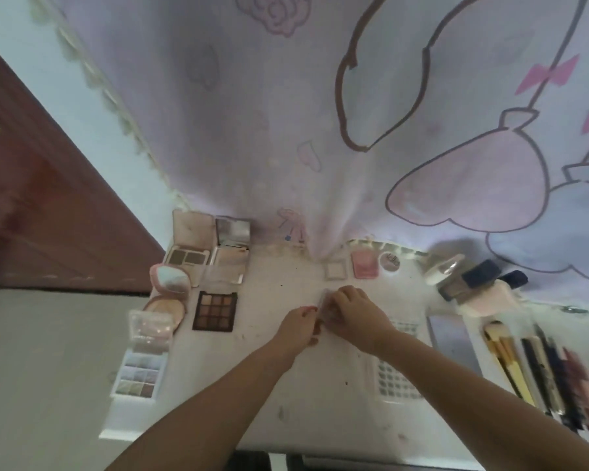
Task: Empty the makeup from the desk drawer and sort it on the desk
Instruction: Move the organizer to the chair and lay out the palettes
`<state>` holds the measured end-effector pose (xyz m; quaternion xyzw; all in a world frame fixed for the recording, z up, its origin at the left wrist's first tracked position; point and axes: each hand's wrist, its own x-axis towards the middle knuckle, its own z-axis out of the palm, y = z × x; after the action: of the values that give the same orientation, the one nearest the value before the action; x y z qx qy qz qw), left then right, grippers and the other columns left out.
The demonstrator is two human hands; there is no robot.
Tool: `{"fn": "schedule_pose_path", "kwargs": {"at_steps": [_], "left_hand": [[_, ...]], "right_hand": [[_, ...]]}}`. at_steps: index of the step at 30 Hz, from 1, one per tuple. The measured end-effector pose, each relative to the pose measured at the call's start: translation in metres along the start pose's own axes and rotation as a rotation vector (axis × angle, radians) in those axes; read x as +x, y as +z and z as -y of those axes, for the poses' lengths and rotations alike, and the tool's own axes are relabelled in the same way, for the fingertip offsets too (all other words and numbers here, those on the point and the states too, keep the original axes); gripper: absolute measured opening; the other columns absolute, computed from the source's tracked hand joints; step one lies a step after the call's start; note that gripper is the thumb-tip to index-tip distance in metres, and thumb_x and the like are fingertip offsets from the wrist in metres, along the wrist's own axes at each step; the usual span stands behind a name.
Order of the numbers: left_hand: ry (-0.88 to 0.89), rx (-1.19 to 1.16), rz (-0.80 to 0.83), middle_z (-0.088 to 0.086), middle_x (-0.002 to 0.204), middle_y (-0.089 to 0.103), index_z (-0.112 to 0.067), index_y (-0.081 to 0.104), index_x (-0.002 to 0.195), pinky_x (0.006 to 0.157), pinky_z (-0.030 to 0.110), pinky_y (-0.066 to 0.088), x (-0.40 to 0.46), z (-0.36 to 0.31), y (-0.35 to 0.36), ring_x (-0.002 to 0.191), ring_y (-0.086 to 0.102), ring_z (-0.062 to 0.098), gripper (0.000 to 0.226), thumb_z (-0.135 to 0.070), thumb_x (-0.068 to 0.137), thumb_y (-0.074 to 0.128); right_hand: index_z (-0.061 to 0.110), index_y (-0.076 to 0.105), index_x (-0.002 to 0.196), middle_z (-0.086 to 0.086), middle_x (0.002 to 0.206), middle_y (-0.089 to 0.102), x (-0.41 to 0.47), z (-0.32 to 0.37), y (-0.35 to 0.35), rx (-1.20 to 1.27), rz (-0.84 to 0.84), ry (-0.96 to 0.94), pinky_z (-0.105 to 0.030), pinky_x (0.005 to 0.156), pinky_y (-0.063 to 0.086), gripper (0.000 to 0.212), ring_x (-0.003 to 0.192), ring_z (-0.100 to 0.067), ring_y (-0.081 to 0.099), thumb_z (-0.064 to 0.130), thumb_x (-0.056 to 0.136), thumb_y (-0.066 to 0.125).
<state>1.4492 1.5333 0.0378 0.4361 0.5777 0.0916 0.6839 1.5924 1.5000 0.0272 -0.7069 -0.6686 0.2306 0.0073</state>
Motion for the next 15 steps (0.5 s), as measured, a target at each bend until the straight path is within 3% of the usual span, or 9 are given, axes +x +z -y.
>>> {"fn": "schedule_pose_path", "kwargs": {"at_steps": [2,6,15], "left_hand": [[-0.094,-0.236,0.006,0.014,0.093,0.061,-0.009,0.061,0.098,0.071,0.028,0.051,0.001,0.001,-0.005,0.076,0.057,0.021,0.028,-0.024,0.101,0.038],[-0.199,-0.735,0.278,0.023,0.113,0.061,-0.001,0.058,0.121,0.084,0.041,0.056,-0.008,0.005,-0.019,0.094,0.063,0.031,0.051,-0.043,0.097,0.042],[-0.192,-0.989,0.336,0.025,0.126,0.054,0.000,0.051,0.131,0.085,0.039,0.056,-0.039,0.030,-0.067,0.102,0.060,0.031,0.057,-0.044,0.098,0.039]], "right_hand": [[0.015,0.051,0.120,-0.003,0.123,0.049,-0.001,0.002,-0.008,0.134,-0.019,-0.014,-0.027,0.092,0.042,0.043,0.113,-0.020,0.046,0.042,0.087,0.059],[0.016,0.055,0.117,-0.001,0.115,0.054,-0.007,0.019,-0.018,0.284,-0.066,-0.143,-0.017,0.083,0.038,0.042,0.102,-0.014,0.051,0.039,0.084,0.065],[0.019,0.056,0.103,0.004,0.099,0.054,-0.002,0.075,-0.026,0.284,0.051,-0.275,-0.023,0.079,0.042,0.034,0.090,-0.013,0.051,0.035,0.077,0.071]]}}
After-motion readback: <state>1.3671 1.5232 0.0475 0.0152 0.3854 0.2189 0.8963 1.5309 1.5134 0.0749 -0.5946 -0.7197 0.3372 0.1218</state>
